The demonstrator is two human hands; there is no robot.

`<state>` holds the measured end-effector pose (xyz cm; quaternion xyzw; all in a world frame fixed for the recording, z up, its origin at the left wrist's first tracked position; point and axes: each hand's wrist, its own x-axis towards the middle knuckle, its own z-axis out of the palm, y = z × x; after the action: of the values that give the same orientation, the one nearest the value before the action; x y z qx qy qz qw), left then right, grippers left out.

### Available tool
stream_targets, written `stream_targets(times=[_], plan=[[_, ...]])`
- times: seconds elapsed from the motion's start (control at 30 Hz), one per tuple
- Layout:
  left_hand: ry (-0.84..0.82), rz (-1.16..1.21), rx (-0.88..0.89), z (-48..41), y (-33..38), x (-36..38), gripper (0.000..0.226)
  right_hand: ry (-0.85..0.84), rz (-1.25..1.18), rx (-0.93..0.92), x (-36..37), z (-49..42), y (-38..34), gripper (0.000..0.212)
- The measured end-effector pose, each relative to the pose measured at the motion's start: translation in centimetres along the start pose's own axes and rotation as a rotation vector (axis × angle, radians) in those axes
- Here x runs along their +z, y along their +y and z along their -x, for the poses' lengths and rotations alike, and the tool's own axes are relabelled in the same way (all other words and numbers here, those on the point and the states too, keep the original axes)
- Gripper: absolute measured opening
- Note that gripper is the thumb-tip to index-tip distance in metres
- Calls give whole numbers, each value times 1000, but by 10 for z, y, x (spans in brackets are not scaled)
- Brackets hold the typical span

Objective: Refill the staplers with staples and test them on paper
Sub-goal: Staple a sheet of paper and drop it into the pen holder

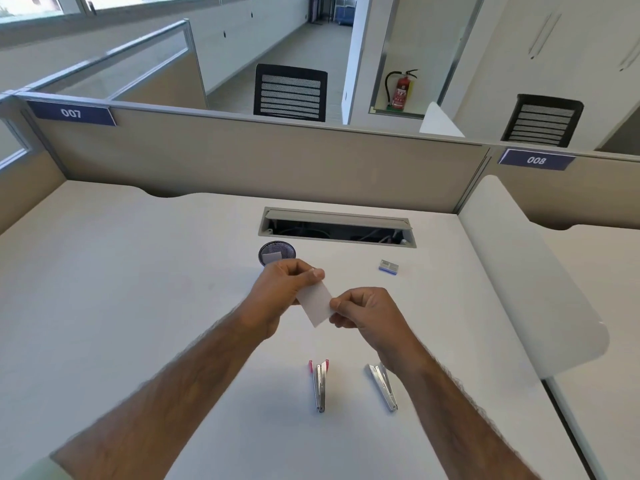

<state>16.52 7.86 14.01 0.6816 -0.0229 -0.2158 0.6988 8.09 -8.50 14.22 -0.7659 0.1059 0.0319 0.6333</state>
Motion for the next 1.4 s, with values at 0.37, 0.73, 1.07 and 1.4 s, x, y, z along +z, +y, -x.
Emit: stream_targets(times=[0.37, 0.73, 1.07, 1.4], plan=[[-34, 49, -37, 5, -3, -1, 14, 105, 158, -74, 3, 1, -9, 13], [-1, 159, -111, 21, -27, -2, 32, 227, -194, 95, 9, 2, 6, 22], [257, 119, 11, 13, -31, -8, 13, 226, 113, 227, 28, 7, 56, 15], [178, 103, -16, 14, -33, -1, 16, 109, 912, 348, 89, 14, 140, 60]])
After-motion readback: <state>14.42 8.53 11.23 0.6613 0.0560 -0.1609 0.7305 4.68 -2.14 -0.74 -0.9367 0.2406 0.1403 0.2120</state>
